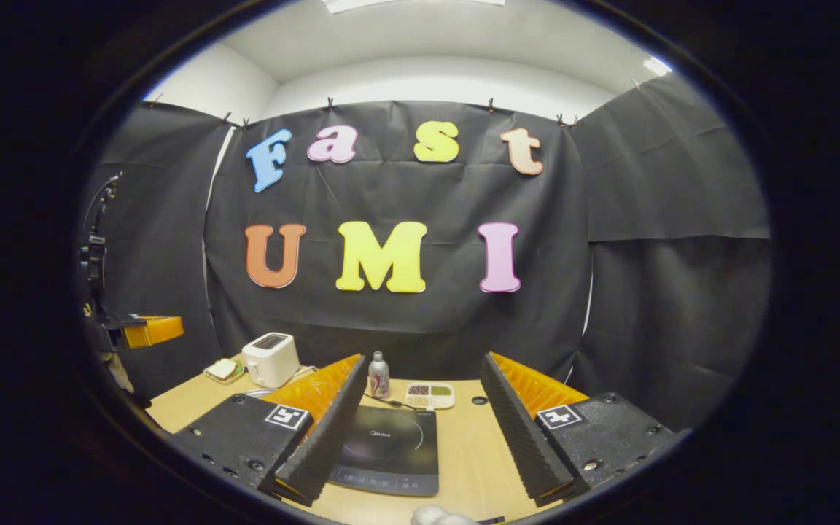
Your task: First push the handle of the pot to place it horizontally, then grasp the pot with both hands and set it on the induction cooktop.
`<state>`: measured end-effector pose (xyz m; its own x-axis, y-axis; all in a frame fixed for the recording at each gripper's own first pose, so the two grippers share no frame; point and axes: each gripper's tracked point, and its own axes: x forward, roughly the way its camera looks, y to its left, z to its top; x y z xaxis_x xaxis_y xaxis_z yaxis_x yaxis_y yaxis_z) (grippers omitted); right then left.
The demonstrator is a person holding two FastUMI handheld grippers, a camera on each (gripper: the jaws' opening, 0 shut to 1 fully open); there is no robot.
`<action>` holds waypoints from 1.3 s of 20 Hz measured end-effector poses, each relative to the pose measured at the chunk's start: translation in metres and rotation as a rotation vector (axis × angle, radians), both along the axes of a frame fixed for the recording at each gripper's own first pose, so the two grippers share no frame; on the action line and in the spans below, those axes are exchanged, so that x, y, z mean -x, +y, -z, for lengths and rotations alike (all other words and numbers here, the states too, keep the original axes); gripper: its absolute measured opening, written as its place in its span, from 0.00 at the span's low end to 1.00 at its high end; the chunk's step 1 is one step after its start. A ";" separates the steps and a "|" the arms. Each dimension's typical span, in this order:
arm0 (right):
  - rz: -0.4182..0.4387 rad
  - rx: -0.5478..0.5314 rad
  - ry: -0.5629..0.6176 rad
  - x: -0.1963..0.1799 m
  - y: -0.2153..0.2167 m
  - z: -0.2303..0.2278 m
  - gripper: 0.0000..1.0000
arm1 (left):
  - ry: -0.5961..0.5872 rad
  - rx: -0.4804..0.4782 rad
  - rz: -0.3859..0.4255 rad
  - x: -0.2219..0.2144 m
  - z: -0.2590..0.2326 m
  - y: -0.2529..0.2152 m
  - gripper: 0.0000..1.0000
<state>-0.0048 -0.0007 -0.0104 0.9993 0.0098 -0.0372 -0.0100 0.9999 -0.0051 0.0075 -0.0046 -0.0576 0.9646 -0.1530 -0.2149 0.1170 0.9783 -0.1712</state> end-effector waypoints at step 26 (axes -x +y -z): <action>0.090 -0.005 0.168 0.005 -0.014 0.058 0.97 | 0.744 -0.153 0.095 0.041 0.327 0.028 0.10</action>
